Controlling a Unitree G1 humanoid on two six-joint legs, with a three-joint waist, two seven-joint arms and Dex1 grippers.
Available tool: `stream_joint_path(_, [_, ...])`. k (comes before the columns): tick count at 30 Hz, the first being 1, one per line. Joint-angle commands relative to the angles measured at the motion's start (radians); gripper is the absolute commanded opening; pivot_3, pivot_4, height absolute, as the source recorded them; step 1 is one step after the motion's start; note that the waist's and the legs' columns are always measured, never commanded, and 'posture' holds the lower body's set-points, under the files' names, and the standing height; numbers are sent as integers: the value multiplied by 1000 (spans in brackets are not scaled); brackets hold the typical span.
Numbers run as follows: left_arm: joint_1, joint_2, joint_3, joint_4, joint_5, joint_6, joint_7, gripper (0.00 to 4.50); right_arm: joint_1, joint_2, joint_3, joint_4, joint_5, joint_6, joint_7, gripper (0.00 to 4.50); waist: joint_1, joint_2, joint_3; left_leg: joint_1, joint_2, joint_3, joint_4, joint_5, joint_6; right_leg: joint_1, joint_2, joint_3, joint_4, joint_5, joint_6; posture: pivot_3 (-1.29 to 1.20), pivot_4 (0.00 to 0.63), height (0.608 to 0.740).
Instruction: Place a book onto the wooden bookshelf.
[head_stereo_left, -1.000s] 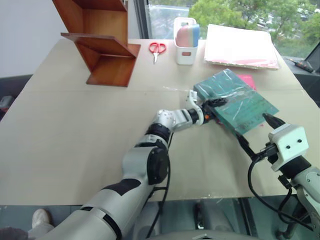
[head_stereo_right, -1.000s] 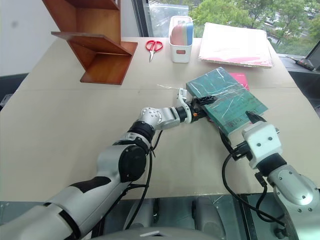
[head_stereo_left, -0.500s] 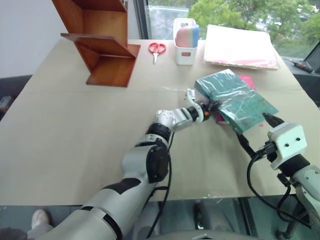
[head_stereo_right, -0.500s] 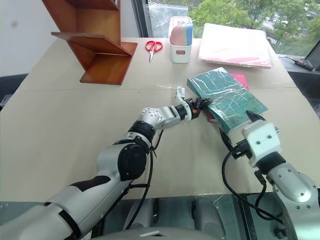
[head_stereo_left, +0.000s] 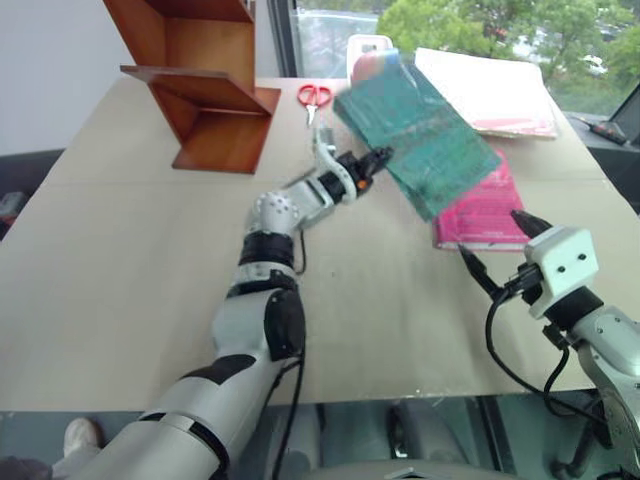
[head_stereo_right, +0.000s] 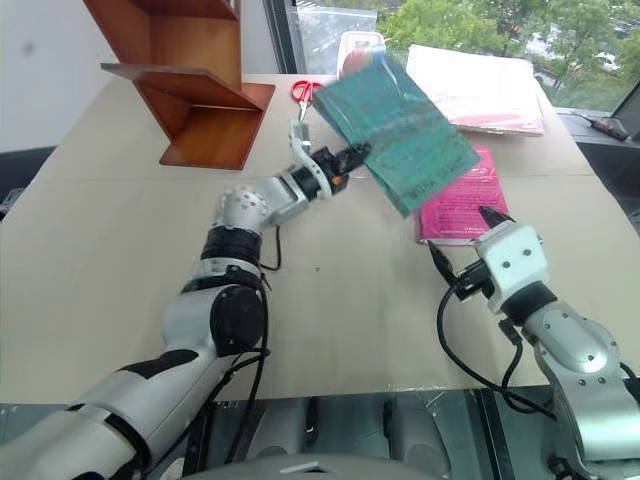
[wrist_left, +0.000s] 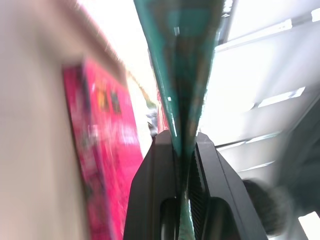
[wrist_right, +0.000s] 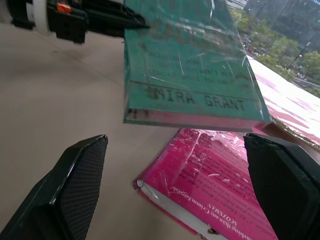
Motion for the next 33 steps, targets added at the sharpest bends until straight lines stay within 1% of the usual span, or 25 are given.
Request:
stream_joint_path(1, [40, 87, -230, -254, 156, -205, -204, 26, -40, 5, 14, 19, 11, -46, 17, 4500, 0, 0, 0, 0, 0, 0, 0, 0, 0, 0, 0, 0, 0, 0, 0, 0, 150, 740])
stream_joint_path(3, [63, 207, -360, -336, 301, -430, -348, 26, -66, 8, 27, 52, 14, -66, 28, 4500, -1, 0, 0, 0, 0, 0, 0, 0, -1, 0, 0, 0, -1, 0, 0, 0, 150, 740])
stream_joint_path(4, [62, 263, -407, -343, 374, -559, -398, 26, -79, 9, 33, 69, 14, -76, 33, 4500, -2, 1, 0, 0, 0, 1, 0, 0, -1, 0, 0, 0, -1, 0, 0, 0, 150, 740])
stream_joint_path(6, [25, 382, -478, -318, 534, -850, -445, 26, -107, 13, 46, 107, 14, -101, 45, 4500, -3, 1, 0, 1, 0, 1, -1, 0, -1, 0, 0, 1, -1, 0, 0, 0, 150, 740])
stream_joint_path(8, [-36, 468, -518, -267, 647, -1078, -461, 26, -130, 17, 58, 143, 14, -126, 57, 4500, -1, 1, 1, 1, 1, 2, -1, -2, 3, 0, 0, 1, -1, 0, 0, 0, 150, 740])
stream_joint_path(10, [-127, 536, -535, -193, 707, -1195, -482, 26, -158, 24, 75, 186, 14, -154, 68, 4500, 5, 0, 1, 0, 1, 2, -1, -2, 4, 0, 0, 1, -1, 0, 0, 0, 150, 740])
stream_joint_path(11, [-192, 589, -553, -130, 760, -1249, -493, 26, -177, 30, 86, 215, 14, -172, 78, 4500, 9, 0, 1, 0, 1, 2, 0, -2, 4, 0, 0, 1, -2, 0, 0, 0, 150, 740])
stream_joint_path(14, [-311, 683, -612, 25, 898, -1364, -487, 26, -216, 43, 108, 271, 13, -212, 95, 4500, 12, 0, 2, -2, 1, 2, 0, -2, 4, -1, 0, 1, -4, 0, 0, 0, 150, 740])
stream_joint_path(17, [-425, 743, -678, 192, 1052, -1416, -410, 26, -266, 59, 130, 336, 11, -252, 114, 4500, 14, 1, 2, -1, 1, 5, -2, -3, 5, -1, 0, 3, -7, 0, 0, 0, 150, 740])
stream_joint_path(19, [-492, 756, -714, 295, 1129, -1447, -339, 26, -297, 69, 145, 377, 8, -277, 126, 4500, 14, 2, 3, -2, 1, 5, -3, -3, 5, -1, 1, 3, -8, 0, 0, 0, 150, 740])
stream_joint_path(21, [-542, 766, -749, 374, 1196, -1437, -298, 26, -319, 78, 157, 403, 7, -291, 133, 4500, 19, 0, 5, -2, 1, 5, -4, -3, 5, -2, 0, 3, -8, 0, 0, 0, 150, 740])
stream_joint_path(24, [-610, 791, -840, 488, 1339, -1386, -219, 26, -338, 86, 168, 426, 5, -305, 139, 4500, 22, -1, 5, -10, 2, 5, -2, -3, 5, -10, 1, 3, -8, 0, 0, 0, 150, 740])
stream_joint_path(26, [-639, 792, -886, 550, 1406, -1344, -155, 26, -346, 89, 171, 434, 2, -307, 139, 4500, 22, -1, 5, -17, 1, 6, -1, -3, 5, -16, 0, 3, -7, 0, 1, 0, 150, 740])
stream_joint_path(28, [-656, 789, -923, 599, 1454, -1307, -125, 26, -353, 89, 172, 436, -1, -315, 138, 4500, 22, -1, 5, -17, 1, 7, -2, -1, 1, -17, 0, 4, -8, 0, 1, 0, 150, 740])
stream_joint_path(30, [-669, 782, -947, 631, 1487, -1280, -97, 26, -363, 89, 161, 426, 5, -317, 137, 4500, 21, -2, 6, -17, 2, 7, -3, -1, 1, -18, 0, 3, -7, 0, 1, 0, 150, 740])
stream_joint_path(33, [-680, 772, -963, 657, 1507, -1254, -104, 26, -395, 92, 140, 389, 34, -310, 136, 4500, 20, -2, 6, -17, 2, 7, -3, -1, 1, -18, 0, 4, -7, 0, 1, 0, 150, 740])
